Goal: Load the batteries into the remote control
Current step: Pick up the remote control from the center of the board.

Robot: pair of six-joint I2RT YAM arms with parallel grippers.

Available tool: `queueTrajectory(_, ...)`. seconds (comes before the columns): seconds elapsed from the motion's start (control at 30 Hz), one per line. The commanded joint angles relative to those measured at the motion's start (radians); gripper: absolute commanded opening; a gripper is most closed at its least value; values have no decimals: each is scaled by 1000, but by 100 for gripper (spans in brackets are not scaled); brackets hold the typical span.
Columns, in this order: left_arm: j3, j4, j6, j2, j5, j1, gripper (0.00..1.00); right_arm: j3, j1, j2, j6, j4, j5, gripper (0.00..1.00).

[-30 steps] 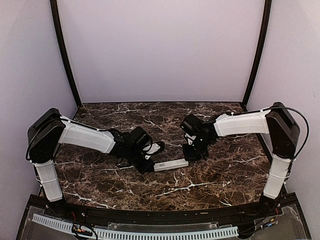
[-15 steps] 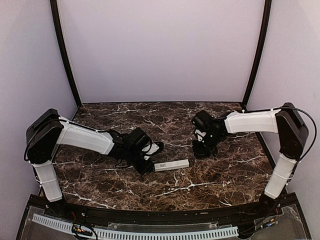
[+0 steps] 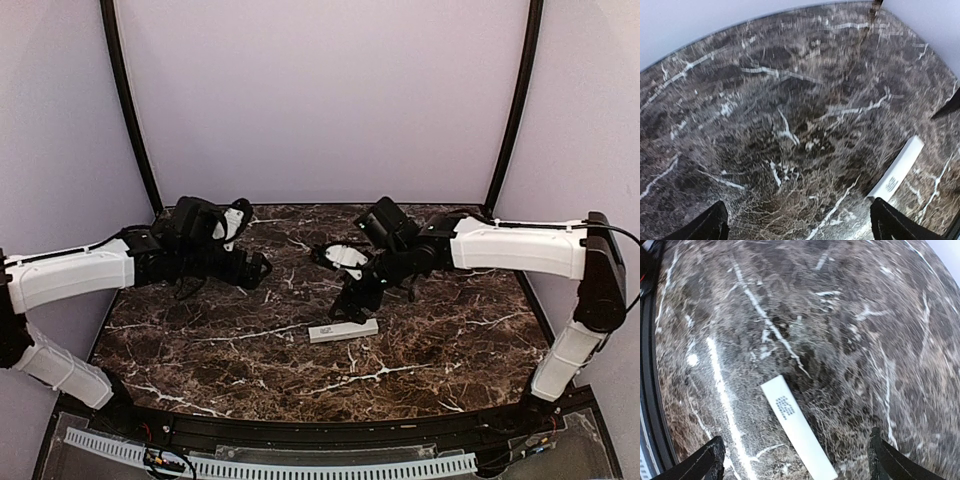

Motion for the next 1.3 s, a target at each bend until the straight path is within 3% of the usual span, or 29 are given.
queueTrajectory(0.0,-45,63,-16,-99,-58,5,99,88,15,121,-351,-1,-145,96)
queueTrajectory(0.37,-24,37,-13,-88,-14,44,99,284,55,404,-464,-150,-119,90)
queueTrajectory(0.8,-15,41,-14,-64,17,48,99,278,86,445,-455,-163,-79,77)
queueTrajectory(1.27,-26,49,-11,-72,28,49,99,313,95,451,-433,-175,-29,20)
